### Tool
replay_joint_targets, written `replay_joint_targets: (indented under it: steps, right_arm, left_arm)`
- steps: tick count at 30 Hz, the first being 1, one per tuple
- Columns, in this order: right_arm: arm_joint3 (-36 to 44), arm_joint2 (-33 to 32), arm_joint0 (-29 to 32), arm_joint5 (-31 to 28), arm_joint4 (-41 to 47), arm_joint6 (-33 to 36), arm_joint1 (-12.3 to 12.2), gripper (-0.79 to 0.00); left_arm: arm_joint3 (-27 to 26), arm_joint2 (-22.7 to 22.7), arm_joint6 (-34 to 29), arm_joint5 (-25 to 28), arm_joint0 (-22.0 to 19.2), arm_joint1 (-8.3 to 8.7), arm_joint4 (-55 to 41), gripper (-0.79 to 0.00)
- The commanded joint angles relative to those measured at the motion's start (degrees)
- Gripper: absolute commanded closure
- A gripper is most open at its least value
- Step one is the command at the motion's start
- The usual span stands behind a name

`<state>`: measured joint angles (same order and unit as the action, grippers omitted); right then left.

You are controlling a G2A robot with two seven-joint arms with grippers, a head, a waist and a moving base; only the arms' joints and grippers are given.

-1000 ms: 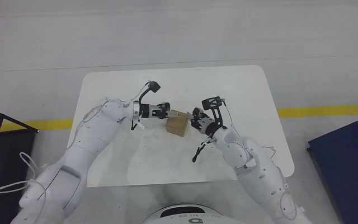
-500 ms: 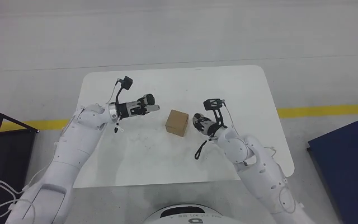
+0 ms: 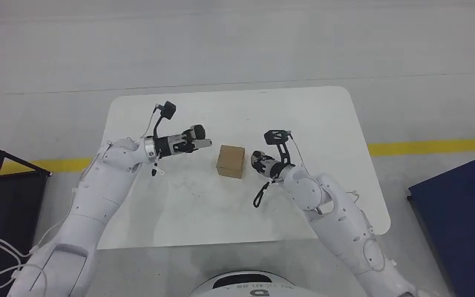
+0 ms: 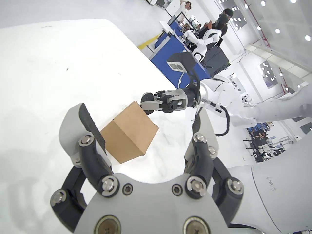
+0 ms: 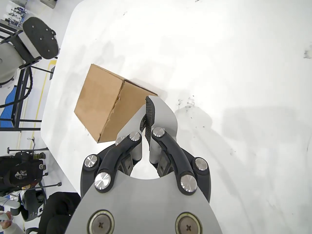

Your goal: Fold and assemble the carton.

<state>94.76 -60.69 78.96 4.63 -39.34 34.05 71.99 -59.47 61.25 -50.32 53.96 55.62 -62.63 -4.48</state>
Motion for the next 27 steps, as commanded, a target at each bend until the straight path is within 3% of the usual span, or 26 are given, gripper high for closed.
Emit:
replay_joint_targets:
  steps: [1,5,10,14,19,23,27]
  right_arm:
    - [-0.4,2.7,-1.4,-1.9,-0.2,2.4,0.3,0.0]
    - [-1.4,3.8,-2.9,-1.2,0.2,1.6,0.8,0.0]
    - [0.7,0.4,0.4,-1.4,0.0,-0.6,0.0,0.0]
    - [3.2,-2.2,3.5,-2.0,0.1,-1.7,-0.6,0.0]
    - [3.3,-3.5,4.1,-2.6,0.5,-1.4,-0.9,0.0]
    - [1.9,-4.1,2.7,-2.8,1.3,-1.0,-0.9,0.0]
    - [1.7,-4.4,1.6,-2.8,1.6,-0.9,-0.9,0.0]
  left_arm:
    - [0.0,0.0,0.0,0.0,0.0,0.0,0.0,-0.785]
    - [-1.6,-0.1,1.6,-2.4,1.3,0.13,1.6,-0.785]
    - [-1.1,-1.1,-3.2,-7.2,1.9,0.54,1.1,-0.785]
    - [0.1,-1.8,-6.5,-6.7,2.7,0.7,-2.5,-0.785]
    - [0.9,0.1,-5.2,-5.2,6.1,1.71,-4.7,-0.785]
    - [-4.4,1.1,-4.2,-4.2,12.4,3.22,-7.8,-0.785]
    - [-11.1,-0.2,-7.6,-7.6,17.0,5.23,-12.7,-0.785]
